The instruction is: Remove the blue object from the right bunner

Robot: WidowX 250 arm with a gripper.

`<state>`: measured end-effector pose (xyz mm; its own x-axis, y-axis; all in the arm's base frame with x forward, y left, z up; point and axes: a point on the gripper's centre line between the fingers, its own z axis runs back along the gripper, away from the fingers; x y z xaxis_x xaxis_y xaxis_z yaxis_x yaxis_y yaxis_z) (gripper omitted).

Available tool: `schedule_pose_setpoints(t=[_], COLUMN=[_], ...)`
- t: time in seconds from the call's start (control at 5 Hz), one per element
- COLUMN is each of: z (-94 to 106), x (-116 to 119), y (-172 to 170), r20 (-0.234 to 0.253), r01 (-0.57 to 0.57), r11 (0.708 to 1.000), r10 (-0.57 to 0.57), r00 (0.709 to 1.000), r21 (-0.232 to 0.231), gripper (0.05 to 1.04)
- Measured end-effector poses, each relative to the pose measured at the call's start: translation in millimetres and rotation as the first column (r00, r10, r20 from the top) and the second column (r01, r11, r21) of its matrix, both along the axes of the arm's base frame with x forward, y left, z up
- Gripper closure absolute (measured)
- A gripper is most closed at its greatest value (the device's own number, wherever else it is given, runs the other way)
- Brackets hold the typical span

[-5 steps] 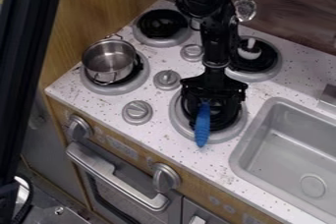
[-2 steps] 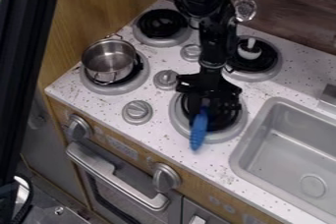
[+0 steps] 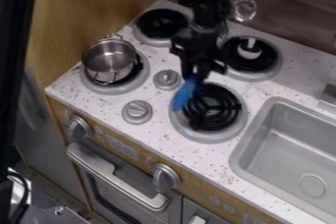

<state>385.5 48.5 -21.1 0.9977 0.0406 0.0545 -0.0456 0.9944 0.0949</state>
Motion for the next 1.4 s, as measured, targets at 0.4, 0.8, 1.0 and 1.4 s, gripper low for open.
schedule_pose_setpoints(t=[0.4,0.8,1.0,1.4], z=[-24.4,-48.2,-48.4,7.9], x=[-4,-15,-15,-28], y=[26,30,26,5], r20=[-0.074,-0.137,-0.136,-0.013], r01=[-0.055,-0.041,-0.006,0.030], r11=[0.997,0.995,0.995,0.996], r10=[0.051,0.027,-0.007,-0.031], r00=[0.996,0.990,0.991,0.999], r21=[-0.047,-0.096,-0.095,-0.083], gripper=[0.766,0.718,0.393,0.084])
